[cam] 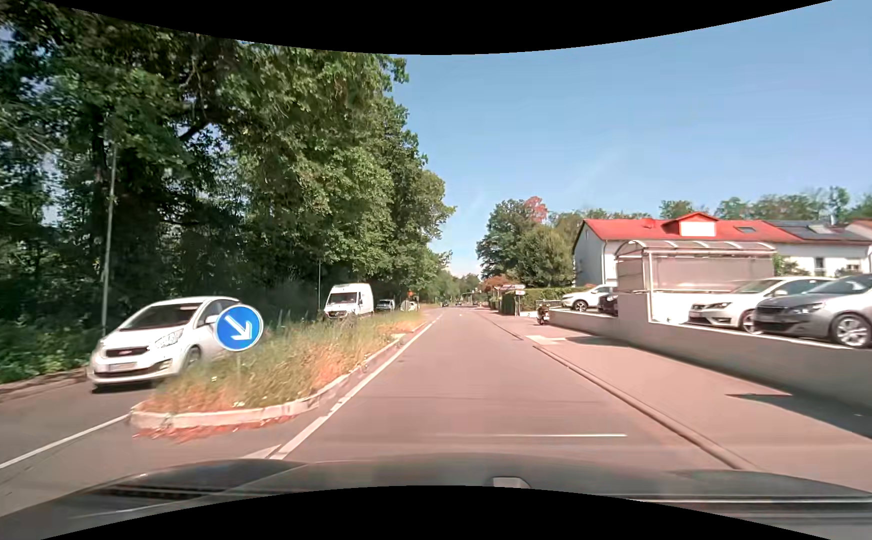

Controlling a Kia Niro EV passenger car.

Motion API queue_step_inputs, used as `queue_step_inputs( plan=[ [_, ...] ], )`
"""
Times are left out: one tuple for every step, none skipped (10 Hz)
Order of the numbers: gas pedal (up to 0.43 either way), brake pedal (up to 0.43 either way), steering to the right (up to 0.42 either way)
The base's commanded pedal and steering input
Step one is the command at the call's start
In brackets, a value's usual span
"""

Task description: Follow the waypoints while adhering to traffic rules and regulations

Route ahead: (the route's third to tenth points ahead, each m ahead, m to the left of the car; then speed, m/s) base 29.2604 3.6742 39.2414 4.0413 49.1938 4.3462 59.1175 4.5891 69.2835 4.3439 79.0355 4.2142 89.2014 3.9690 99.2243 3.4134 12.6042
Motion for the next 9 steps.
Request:
queue_step_inputs(
  plan=[
    [0.047, 0.0, -0.005],
    [0.0, 0.0, -0.005],
    [0.0, 0.0, -0.006],
    [0.0, 0.0, -0.006],
    [0.0, 0.0, -0.007],
    [0.0, 0.0, -0.007],
    [0.0, 0.0, -0.009],
    [0.0, 0.0, -0.009],
    [0.0, 0.0, -0.009]
  ],
)
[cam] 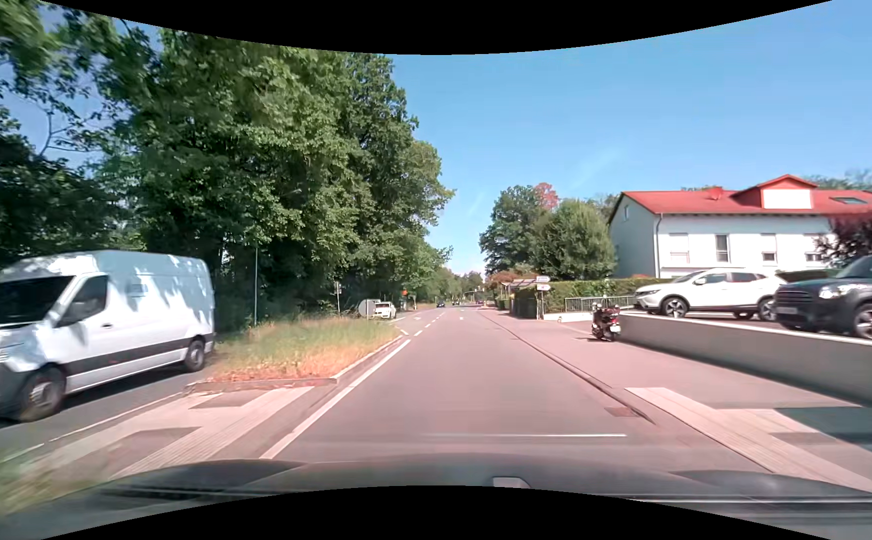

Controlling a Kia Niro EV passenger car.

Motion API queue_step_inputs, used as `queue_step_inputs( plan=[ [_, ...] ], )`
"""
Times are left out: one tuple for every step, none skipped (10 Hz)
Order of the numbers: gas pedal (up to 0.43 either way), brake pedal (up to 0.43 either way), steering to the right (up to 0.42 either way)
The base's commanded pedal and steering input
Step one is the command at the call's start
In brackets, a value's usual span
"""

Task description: Follow the waypoints while adhering to traffic rules and regulations

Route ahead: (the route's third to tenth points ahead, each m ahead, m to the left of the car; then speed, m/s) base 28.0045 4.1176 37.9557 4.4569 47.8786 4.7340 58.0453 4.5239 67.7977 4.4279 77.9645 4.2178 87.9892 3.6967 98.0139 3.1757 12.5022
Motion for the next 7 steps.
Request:
queue_step_inputs(
  plan=[
    [0.0, 0.0, -0.009],
    [0.0, 0.0, -0.01],
    [0.0, 0.0, -0.01],
    [0.0, 0.0, -0.01],
    [0.0, 0.0, -0.01],
    [0.0, 0.0, -0.01],
    [0.0, 0.0, -0.01]
  ],
)
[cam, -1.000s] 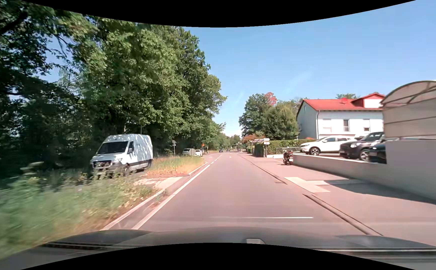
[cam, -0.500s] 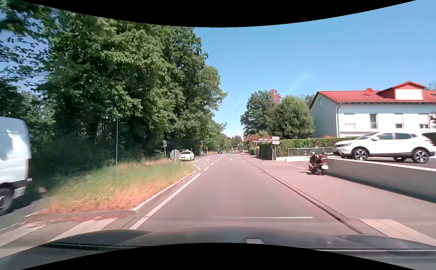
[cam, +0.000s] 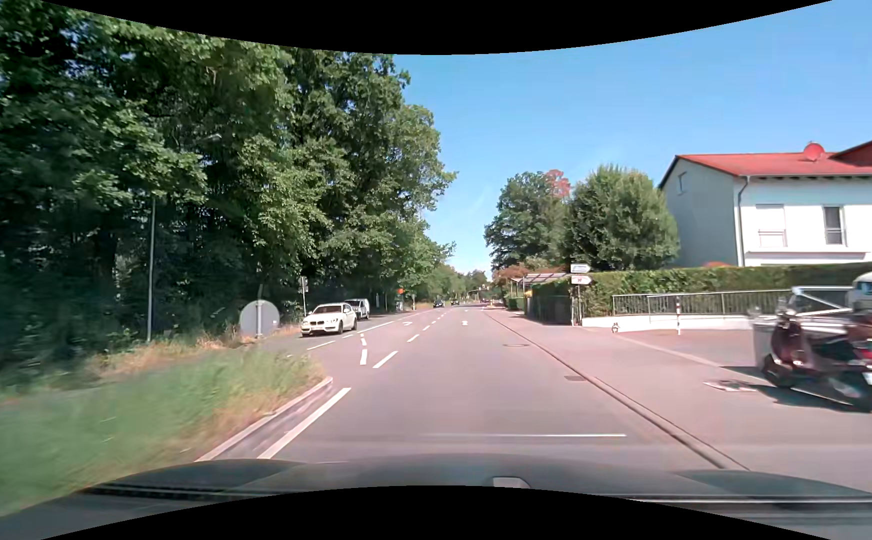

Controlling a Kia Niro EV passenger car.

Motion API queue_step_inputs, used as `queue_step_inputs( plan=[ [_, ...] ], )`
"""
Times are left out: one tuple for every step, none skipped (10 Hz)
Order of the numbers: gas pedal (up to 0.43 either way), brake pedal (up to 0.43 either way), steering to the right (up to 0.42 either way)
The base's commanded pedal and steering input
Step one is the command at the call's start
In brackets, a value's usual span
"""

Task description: Follow the waypoints while adhering to traffic rules and regulations

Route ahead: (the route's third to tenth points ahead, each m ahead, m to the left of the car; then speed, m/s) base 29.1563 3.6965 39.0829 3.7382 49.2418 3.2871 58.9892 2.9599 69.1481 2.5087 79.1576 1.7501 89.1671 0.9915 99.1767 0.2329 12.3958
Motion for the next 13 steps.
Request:
queue_step_inputs(
  plan=[
    [0.0, 0.0, -0.01],
    [0.0, 0.0, -0.01],
    [0.0, 0.0, -0.009],
    [0.0, 0.0, -0.009],
    [0.0, 0.0, -0.009],
    [0.0, 0.0, -0.009],
    [0.0, 0.0, -0.008],
    [0.0, 0.0, -0.007],
    [0.0, 0.0, -0.007],
    [0.0, 0.0, -0.007],
    [0.0, 0.0, -0.007],
    [0.0, 0.0, -0.007],
    [0.0, 0.0, -0.007]
  ],
)
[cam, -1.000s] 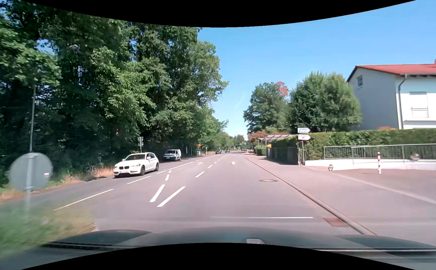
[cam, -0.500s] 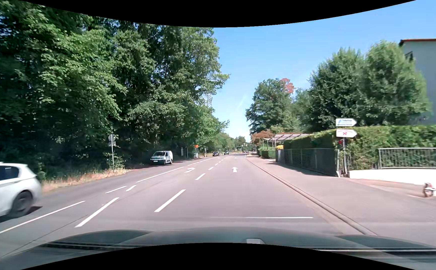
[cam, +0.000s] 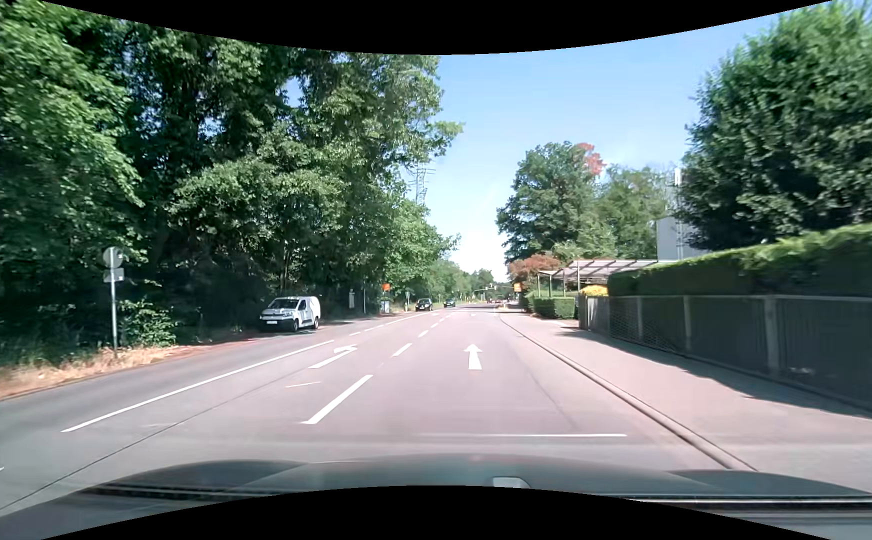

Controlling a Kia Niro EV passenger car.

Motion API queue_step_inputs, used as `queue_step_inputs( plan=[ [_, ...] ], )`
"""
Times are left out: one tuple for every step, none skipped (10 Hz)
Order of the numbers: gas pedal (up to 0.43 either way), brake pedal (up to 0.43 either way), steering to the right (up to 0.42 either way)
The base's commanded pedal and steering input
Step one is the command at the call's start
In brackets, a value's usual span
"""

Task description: Follow the waypoints while adhering to traffic rules and regulations

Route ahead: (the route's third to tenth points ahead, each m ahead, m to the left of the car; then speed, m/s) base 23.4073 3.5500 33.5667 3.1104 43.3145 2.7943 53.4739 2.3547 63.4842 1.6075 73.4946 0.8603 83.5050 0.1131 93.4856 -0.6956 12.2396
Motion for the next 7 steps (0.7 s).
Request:
queue_step_inputs(
  plan=[
    [0.0, 0.0, -0.007],
    [0.0, 0.0, -0.007],
    [0.0, 0.0, -0.007],
    [0.0, 0.0, -0.007],
    [0.0, 0.0, -0.007],
    [0.0, 0.0, -0.006],
    [0.0, 0.0, -0.008]
  ],
)
